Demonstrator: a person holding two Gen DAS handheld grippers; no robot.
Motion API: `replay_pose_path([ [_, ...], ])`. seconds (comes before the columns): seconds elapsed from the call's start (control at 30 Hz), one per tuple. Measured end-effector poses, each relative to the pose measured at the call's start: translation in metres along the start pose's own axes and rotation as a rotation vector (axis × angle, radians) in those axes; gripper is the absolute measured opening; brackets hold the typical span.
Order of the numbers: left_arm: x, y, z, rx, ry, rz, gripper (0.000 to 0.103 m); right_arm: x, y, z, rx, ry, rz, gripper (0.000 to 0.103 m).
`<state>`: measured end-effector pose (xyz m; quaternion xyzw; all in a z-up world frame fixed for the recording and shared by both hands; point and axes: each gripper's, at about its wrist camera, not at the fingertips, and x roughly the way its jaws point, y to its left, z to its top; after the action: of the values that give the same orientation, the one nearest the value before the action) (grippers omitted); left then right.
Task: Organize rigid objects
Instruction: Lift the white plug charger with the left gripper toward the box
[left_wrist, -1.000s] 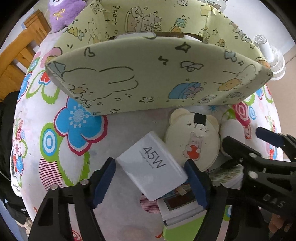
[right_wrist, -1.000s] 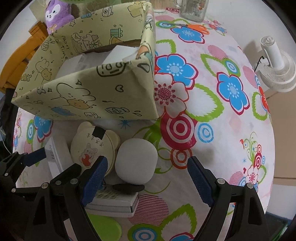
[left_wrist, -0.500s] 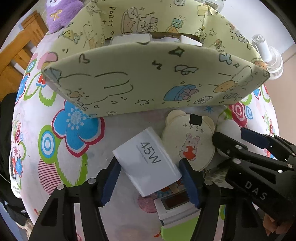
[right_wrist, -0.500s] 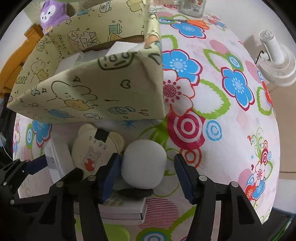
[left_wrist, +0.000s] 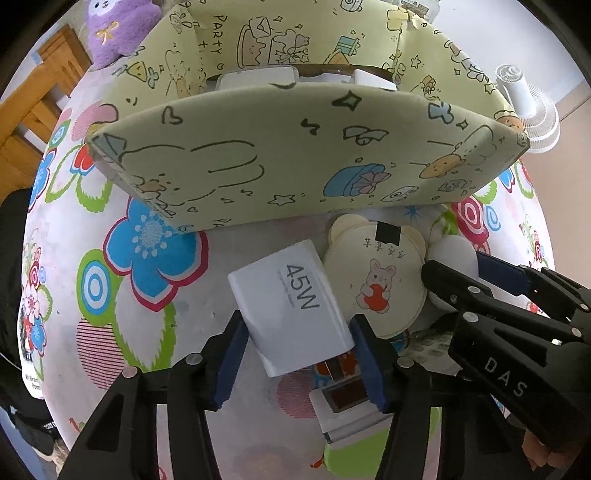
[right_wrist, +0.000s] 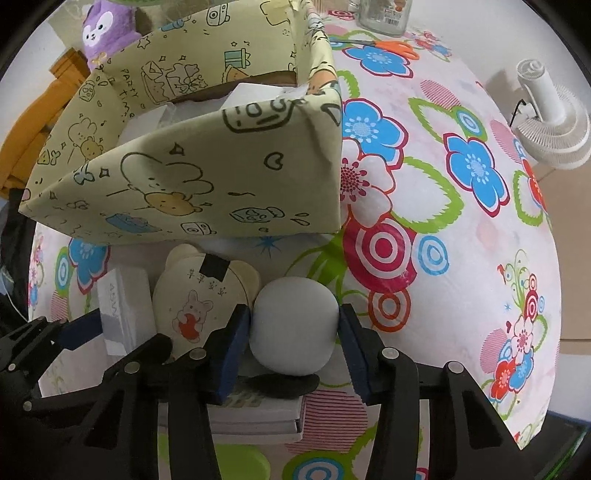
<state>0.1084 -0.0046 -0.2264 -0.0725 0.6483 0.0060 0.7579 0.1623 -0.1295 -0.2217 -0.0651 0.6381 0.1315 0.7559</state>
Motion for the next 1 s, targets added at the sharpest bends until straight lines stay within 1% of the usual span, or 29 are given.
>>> replay_pose_path([
  [0.5,-0.028,0.004,-0.007,-0.007,-0.032,0.01,0.053,-0.036,0.017,-0.011,-0.02,-0.045,0.018,0.051],
  [0.6,-0.031,-0.004,-0.006,-0.003,-0.038,0.009,0.052,-0.041,0.016,-0.005,-0.027,-0.048,0.026,0.051],
  [0.77,-0.042,-0.014,-0.008,0.006,-0.051,0.016,0.051,-0.049,0.018,-0.006,-0.034,-0.053,0.042,0.051],
  [0.97,-0.043,-0.006,-0.01,0.007,-0.059,0.018,0.05,-0.064,0.028,-0.012,-0.045,-0.062,0.044,0.051],
  [1.0,-0.044,-0.003,-0.013,0.008,-0.061,0.02,0.05,-0.061,0.026,-0.011,-0.045,-0.062,0.044,0.051],
])
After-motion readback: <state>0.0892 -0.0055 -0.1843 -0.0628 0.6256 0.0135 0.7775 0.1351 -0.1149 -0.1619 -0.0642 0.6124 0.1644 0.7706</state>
